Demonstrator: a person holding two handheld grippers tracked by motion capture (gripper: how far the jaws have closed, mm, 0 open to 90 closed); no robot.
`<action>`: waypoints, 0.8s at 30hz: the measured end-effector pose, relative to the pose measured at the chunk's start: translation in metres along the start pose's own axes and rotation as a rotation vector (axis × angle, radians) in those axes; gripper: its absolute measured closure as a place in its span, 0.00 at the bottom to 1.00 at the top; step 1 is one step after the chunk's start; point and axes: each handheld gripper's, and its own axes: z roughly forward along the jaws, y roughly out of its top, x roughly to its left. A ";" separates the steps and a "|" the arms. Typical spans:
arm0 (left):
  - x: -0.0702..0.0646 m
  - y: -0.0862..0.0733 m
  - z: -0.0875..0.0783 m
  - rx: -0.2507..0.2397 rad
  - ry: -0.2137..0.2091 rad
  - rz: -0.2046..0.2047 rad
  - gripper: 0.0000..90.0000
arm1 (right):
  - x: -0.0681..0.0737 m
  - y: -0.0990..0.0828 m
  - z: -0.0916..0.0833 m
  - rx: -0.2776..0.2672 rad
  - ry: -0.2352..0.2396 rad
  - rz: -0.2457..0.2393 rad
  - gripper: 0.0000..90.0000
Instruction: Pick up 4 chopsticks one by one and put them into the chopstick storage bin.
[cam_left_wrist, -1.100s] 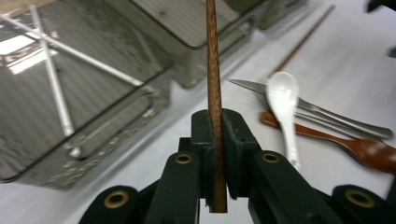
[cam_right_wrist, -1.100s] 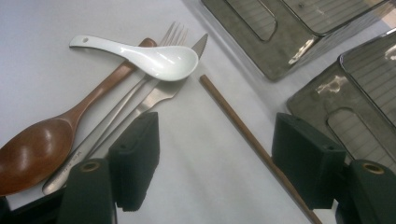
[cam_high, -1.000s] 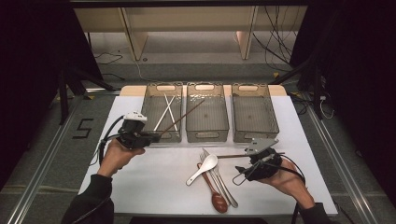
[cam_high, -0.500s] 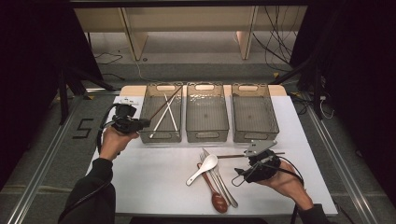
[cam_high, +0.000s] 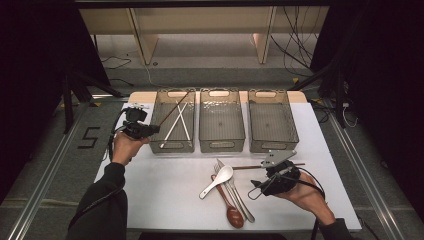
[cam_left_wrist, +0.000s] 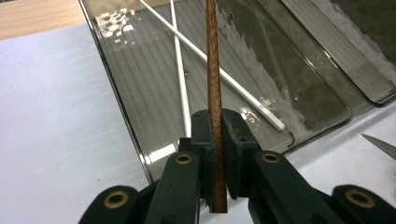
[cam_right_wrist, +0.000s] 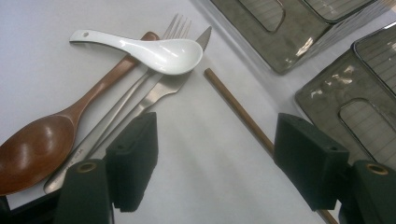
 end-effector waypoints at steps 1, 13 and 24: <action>0.000 0.000 0.002 0.000 0.002 -0.005 0.93 | 0.000 0.000 0.000 -0.001 0.001 0.000 0.35; -0.002 0.007 0.013 0.026 0.025 -0.019 0.93 | -0.001 0.000 -0.002 -0.008 -0.003 0.005 0.34; 0.001 0.010 0.023 0.050 0.042 -0.060 0.60 | -0.001 0.000 -0.002 -0.008 0.004 0.004 0.34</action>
